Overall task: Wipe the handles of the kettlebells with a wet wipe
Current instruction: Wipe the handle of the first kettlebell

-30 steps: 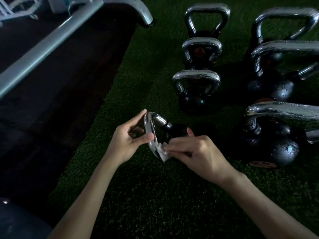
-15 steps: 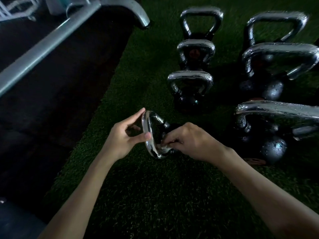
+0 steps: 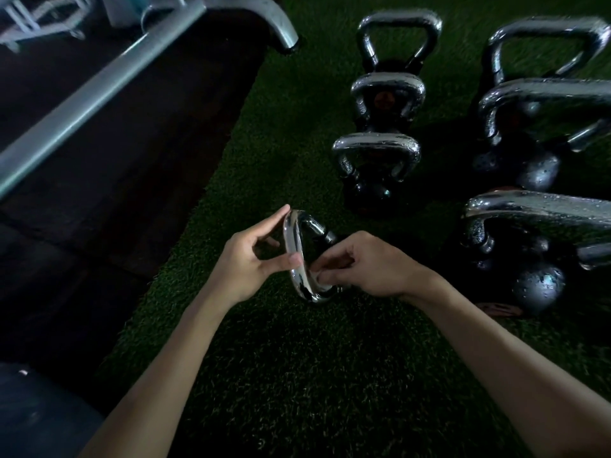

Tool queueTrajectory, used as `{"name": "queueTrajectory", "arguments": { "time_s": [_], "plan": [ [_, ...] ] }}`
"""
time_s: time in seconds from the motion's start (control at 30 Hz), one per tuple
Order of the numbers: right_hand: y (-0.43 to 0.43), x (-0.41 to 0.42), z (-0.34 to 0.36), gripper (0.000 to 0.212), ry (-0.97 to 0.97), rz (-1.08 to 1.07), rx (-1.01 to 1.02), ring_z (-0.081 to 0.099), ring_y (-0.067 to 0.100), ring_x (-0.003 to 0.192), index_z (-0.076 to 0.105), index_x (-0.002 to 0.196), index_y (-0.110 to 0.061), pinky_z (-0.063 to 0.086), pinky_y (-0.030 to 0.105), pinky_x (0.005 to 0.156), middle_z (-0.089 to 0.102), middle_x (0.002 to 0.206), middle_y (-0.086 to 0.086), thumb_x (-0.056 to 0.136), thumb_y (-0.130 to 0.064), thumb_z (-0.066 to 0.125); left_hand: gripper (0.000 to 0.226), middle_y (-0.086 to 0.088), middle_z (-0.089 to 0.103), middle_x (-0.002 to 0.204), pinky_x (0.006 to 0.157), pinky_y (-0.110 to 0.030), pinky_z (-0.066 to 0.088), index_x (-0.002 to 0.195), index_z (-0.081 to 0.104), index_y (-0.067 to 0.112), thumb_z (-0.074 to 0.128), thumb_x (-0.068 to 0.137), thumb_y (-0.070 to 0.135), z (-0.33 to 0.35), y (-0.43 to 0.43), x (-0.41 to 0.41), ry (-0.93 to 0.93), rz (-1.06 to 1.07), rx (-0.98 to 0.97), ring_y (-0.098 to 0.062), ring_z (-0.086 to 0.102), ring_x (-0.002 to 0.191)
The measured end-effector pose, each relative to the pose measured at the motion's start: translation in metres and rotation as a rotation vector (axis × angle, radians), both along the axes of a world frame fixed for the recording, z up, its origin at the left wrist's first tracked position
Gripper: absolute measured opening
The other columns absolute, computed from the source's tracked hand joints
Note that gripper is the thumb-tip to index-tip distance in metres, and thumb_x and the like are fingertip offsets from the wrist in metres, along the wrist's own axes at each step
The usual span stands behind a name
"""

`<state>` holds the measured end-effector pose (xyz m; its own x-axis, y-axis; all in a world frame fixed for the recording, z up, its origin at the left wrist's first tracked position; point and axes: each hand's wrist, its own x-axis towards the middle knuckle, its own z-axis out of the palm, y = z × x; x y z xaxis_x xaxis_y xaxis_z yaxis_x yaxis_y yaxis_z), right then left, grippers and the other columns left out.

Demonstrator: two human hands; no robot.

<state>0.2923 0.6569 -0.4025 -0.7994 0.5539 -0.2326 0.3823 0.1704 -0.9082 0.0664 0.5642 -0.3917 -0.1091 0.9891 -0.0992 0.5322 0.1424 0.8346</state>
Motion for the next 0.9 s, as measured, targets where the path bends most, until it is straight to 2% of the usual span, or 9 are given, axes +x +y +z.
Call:
{"name": "queueTrajectory", "arguments": {
  "time_s": [0.07,0.17,0.3,0.37,0.47,0.57,0.7,0.77,0.9],
  "plan": [
    [-0.004,-0.006,-0.004,0.018,0.05,-0.083,-0.017,0.072,-0.004,0.087,0.081,0.103,-0.026,0.05,0.015,0.078,0.079,0.092,-0.015,0.087,-0.018,0.079,0.1,0.017,0.061,0.141,0.113,-0.039,0.042,0.152,0.04,0.047,0.075,0.064,0.079,-0.001,0.0,0.0,-0.007,0.004,-0.001,-0.005,0.06,0.121],
    [-0.013,-0.017,-0.012,0.024,0.08,-0.212,0.07,0.073,-0.003,0.086,0.082,0.101,-0.024,0.057,0.022,0.084,0.079,0.091,-0.012,0.085,-0.007,0.075,0.1,0.017,0.062,0.139,0.112,-0.043,0.045,0.152,0.04,0.047,0.076,0.064,0.078,-0.001,0.0,0.002,-0.003,0.008,0.002,-0.007,0.062,0.117],
    [-0.021,-0.01,-0.019,0.018,0.136,-0.26,0.021,0.075,0.002,0.089,0.081,0.105,-0.022,0.061,0.032,0.089,0.079,0.095,-0.01,0.089,-0.016,0.076,0.098,0.01,0.062,0.141,0.116,-0.047,0.042,0.151,0.041,0.047,0.076,0.065,0.077,0.0,0.004,0.001,-0.004,0.008,0.002,-0.014,0.058,0.129],
    [-0.024,-0.008,-0.02,0.016,0.175,-0.274,0.0,0.075,0.005,0.089,0.081,0.104,-0.02,0.061,0.035,0.089,0.08,0.094,-0.009,0.088,-0.018,0.078,0.097,0.01,0.063,0.14,0.115,-0.047,0.042,0.152,0.041,0.045,0.076,0.067,0.076,0.0,0.004,-0.001,-0.006,0.007,-0.003,-0.013,0.058,0.129],
    [-0.021,-0.018,-0.018,0.018,0.193,-0.345,0.051,0.075,0.003,0.089,0.081,0.105,-0.018,0.061,0.032,0.09,0.08,0.095,-0.007,0.088,-0.013,0.078,0.096,0.015,0.065,0.136,0.112,-0.041,0.045,0.153,0.041,0.042,0.078,0.069,0.07,-0.001,0.001,-0.001,-0.003,0.008,-0.005,-0.009,0.062,0.122],
    [-0.016,-0.029,-0.015,0.018,0.248,-0.476,0.033,0.074,0.001,0.09,0.081,0.106,-0.016,0.06,0.029,0.091,0.08,0.097,-0.006,0.088,-0.011,0.078,0.095,0.02,0.062,0.139,0.112,-0.038,0.045,0.153,0.042,0.042,0.081,0.069,0.064,-0.002,0.001,0.0,-0.016,0.008,-0.004,-0.006,0.061,0.122],
    [-0.022,-0.029,-0.02,0.017,0.215,-0.456,0.034,0.075,0.002,0.09,0.081,0.104,-0.019,0.061,0.034,0.089,0.079,0.096,-0.01,0.086,-0.018,0.081,0.099,0.016,0.064,0.137,0.113,-0.04,0.045,0.152,0.042,0.044,0.079,0.065,0.073,-0.001,0.003,-0.005,-0.01,0.012,-0.022,-0.007,0.062,0.122],
    [-0.025,-0.032,-0.021,0.016,0.203,-0.446,0.097,0.074,0.001,0.087,0.082,0.101,-0.021,0.061,0.033,0.086,0.079,0.094,-0.012,0.086,-0.02,0.081,0.101,0.015,0.063,0.138,0.113,-0.043,0.045,0.152,0.042,0.043,0.078,0.064,0.076,0.0,0.001,-0.009,-0.006,0.024,-0.03,-0.007,0.062,0.121],
    [-0.02,-0.049,-0.019,0.017,0.239,-0.58,0.279,0.073,-0.001,0.089,0.081,0.104,-0.017,0.06,0.023,0.084,0.079,0.099,-0.009,0.088,-0.01,0.078,0.098,0.016,0.055,0.149,0.12,-0.046,0.037,0.154,0.042,0.037,0.082,0.069,0.064,0.001,-0.003,-0.006,-0.02,0.013,-0.026,-0.007,0.051,0.138]
  ]
}}
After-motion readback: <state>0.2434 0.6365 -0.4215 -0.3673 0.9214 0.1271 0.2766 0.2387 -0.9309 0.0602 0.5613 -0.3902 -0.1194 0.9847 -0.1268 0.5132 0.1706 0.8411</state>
